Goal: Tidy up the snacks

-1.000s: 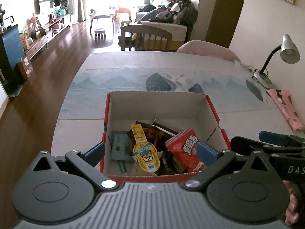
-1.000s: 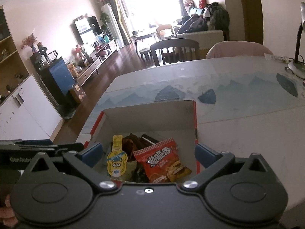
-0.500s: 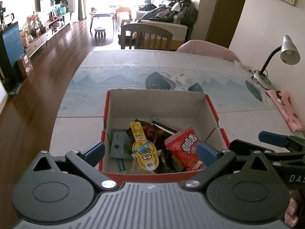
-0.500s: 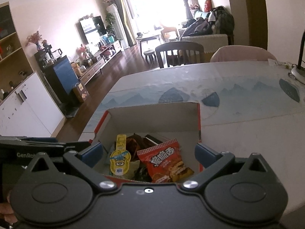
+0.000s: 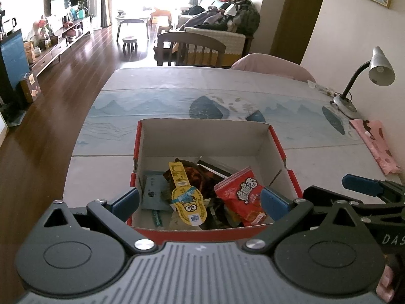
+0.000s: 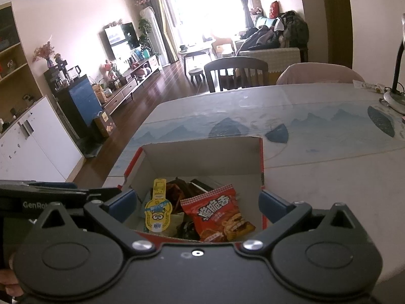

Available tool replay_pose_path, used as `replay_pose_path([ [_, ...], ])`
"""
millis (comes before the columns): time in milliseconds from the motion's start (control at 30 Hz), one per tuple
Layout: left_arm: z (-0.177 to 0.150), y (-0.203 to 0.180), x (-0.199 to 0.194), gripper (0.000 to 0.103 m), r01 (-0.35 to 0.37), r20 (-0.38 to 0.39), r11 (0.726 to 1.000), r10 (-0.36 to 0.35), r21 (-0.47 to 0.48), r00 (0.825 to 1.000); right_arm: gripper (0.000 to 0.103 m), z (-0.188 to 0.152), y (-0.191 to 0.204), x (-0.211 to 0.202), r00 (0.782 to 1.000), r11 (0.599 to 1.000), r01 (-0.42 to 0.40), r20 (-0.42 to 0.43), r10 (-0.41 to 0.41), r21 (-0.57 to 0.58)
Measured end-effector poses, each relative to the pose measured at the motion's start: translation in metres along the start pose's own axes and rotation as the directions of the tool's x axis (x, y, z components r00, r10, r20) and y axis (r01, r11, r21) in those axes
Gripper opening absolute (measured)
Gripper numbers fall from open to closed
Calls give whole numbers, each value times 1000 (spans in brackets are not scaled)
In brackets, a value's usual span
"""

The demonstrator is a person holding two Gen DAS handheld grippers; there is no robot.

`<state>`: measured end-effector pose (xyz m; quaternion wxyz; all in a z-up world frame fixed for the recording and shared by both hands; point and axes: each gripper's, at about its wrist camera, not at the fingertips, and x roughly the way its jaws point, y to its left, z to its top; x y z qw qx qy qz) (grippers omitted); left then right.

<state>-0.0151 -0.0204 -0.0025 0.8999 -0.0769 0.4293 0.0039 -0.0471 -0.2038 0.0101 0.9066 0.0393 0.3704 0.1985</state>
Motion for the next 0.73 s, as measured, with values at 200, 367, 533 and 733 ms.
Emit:
replay_pose_path([
  [200, 0, -1, 2, 103, 6, -8, 1000, -6, 0, 1000, 103, -1, -2, 1, 1000, 1000, 6, -9, -6, 10],
  [367, 0, 0, 4, 103, 8, -14, 1000, -8, 1, 1000, 103, 0, -3, 1, 1000, 1000, 9, -19, -8, 10],
  [533, 0, 0, 6, 103, 9, -19, 1000, -9, 2, 1000, 103, 1, -4, 3, 999, 1000, 17, -27, -17, 10],
  [733, 3, -1, 11, 103, 21, -31, 1000, -21, 1, 999, 103, 3, -3, 3, 999, 1000, 20, -31, -20, 5],
])
